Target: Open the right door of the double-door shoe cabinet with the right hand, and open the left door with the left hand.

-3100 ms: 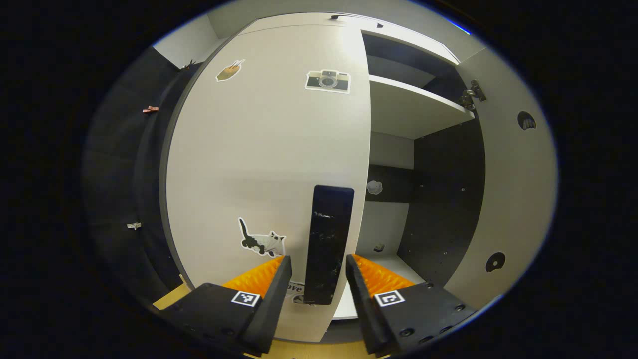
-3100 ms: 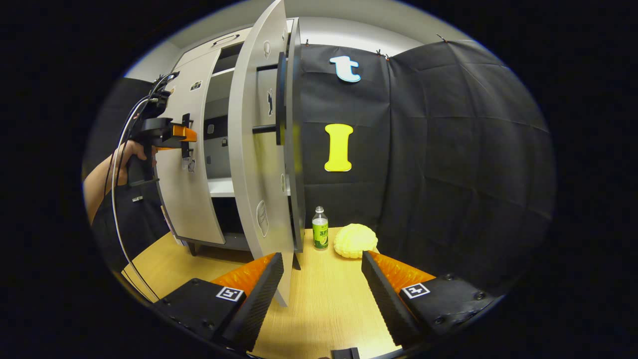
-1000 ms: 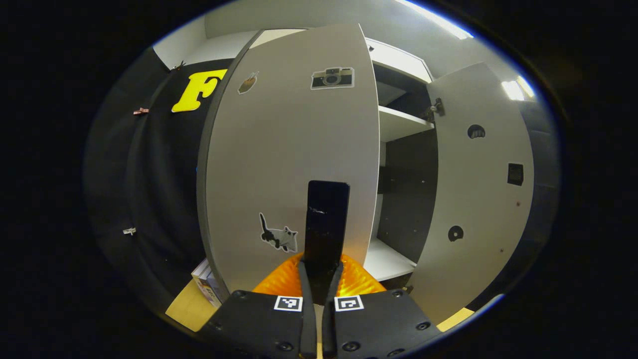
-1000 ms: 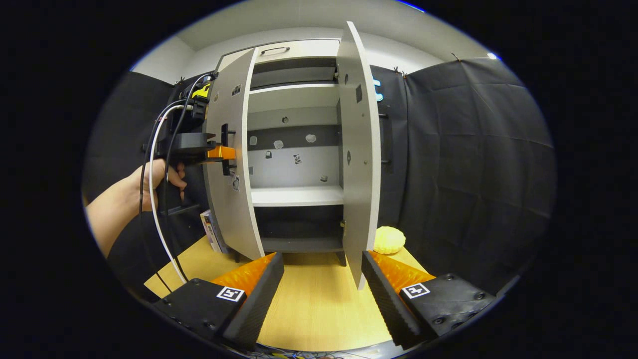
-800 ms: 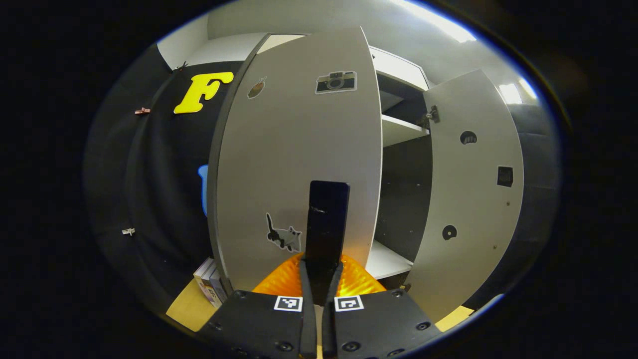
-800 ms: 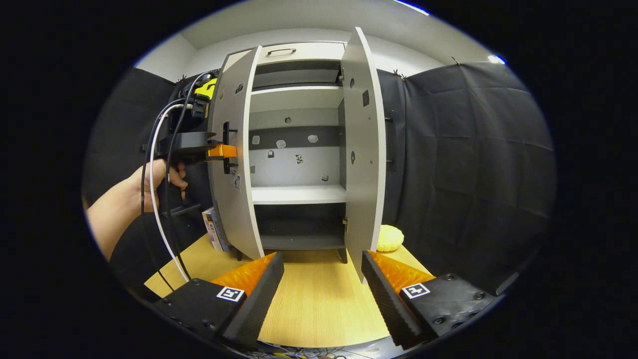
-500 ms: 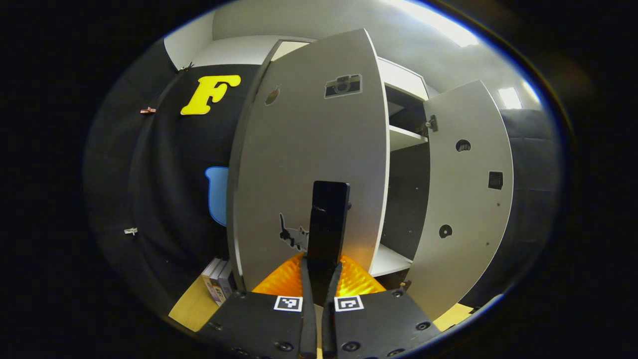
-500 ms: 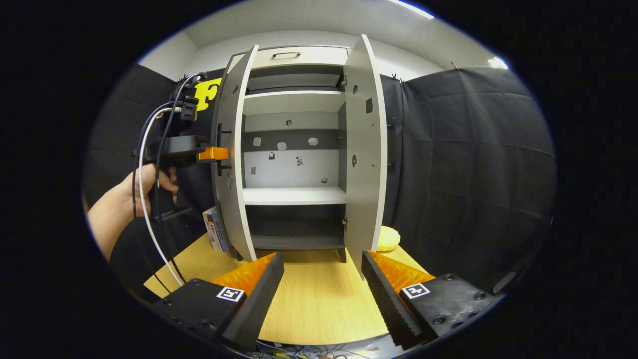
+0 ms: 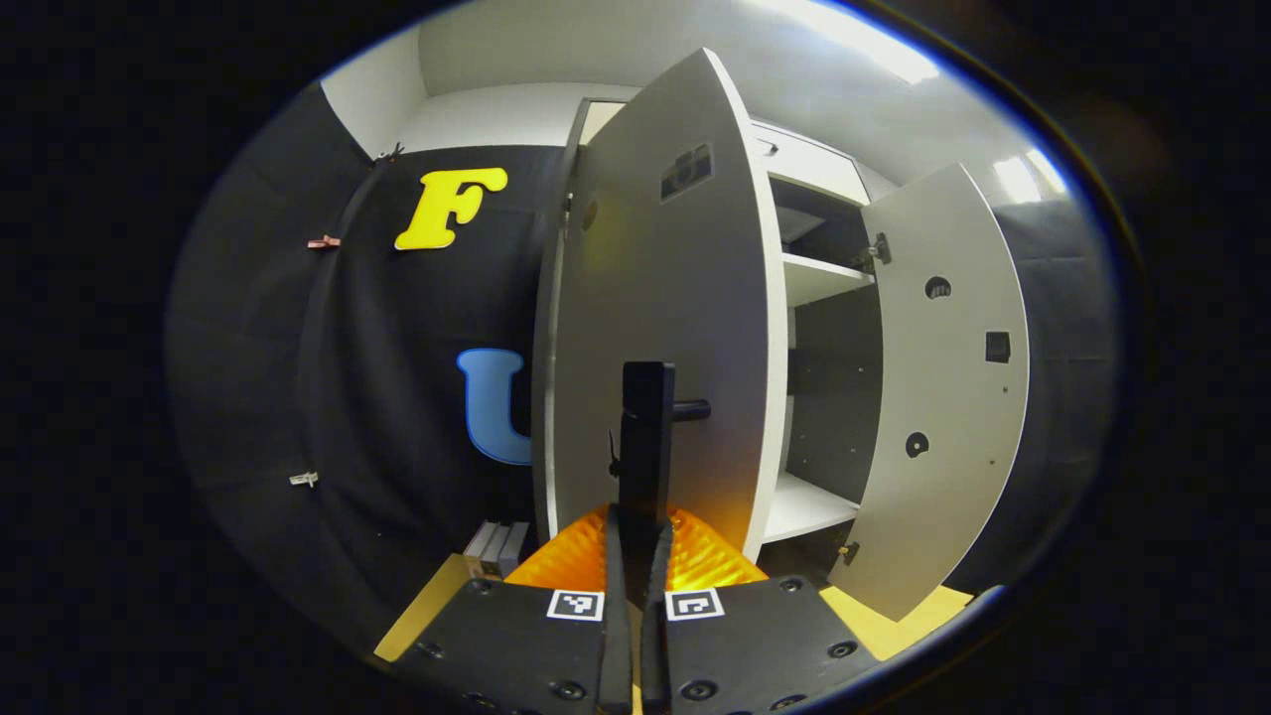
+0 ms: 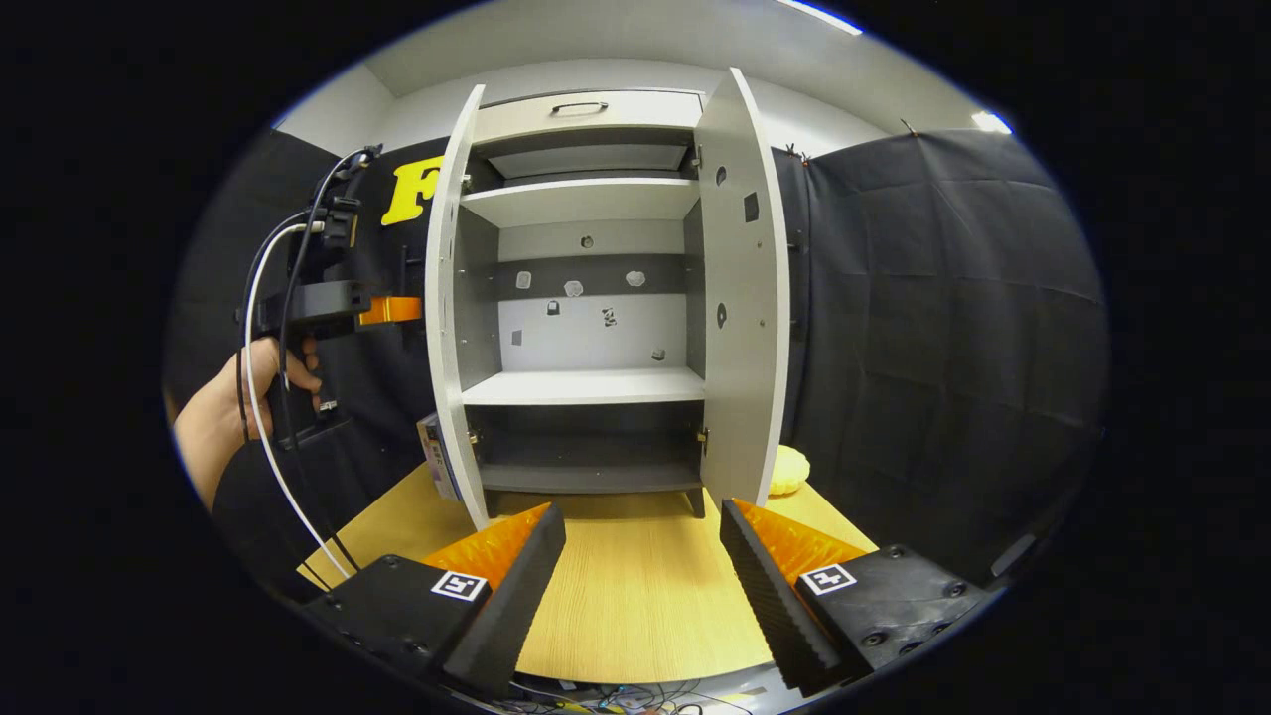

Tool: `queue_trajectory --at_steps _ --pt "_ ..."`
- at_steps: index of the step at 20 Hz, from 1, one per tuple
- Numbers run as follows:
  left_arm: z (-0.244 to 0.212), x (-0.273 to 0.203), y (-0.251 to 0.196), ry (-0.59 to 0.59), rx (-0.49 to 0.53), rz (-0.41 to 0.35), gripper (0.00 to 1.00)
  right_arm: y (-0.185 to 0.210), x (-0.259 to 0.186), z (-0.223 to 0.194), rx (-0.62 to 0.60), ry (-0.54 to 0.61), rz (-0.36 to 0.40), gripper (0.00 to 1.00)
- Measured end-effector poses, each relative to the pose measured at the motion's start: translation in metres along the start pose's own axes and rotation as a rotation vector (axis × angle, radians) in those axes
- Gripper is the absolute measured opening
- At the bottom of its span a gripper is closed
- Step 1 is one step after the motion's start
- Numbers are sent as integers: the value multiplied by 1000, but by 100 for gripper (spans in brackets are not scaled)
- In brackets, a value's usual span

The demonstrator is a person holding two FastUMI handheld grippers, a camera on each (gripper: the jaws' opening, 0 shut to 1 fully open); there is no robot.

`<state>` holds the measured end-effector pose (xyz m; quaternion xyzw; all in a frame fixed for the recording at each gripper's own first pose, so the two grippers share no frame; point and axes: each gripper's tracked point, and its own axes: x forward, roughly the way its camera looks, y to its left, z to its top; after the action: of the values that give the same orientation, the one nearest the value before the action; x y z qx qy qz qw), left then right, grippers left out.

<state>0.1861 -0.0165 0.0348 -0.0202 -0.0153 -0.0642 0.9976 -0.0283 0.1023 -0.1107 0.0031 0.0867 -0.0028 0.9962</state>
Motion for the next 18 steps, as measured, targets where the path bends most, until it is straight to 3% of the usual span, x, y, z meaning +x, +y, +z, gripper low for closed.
queue_trajectory --at_steps 6,11,14,18 --pt "0 -8 32 -16 73 43 8 16 3 -14 10 46 51 99" --pt "-10 -10 86 10 37 124 6 15 -9 -14 -15 35 42 98" --pt "-8 -9 93 8 -5 54 6 14 -4 -16 -14 46 41 99" --pt "-8 -16 93 8 23 59 5 8 8 1 0 24 24 99"
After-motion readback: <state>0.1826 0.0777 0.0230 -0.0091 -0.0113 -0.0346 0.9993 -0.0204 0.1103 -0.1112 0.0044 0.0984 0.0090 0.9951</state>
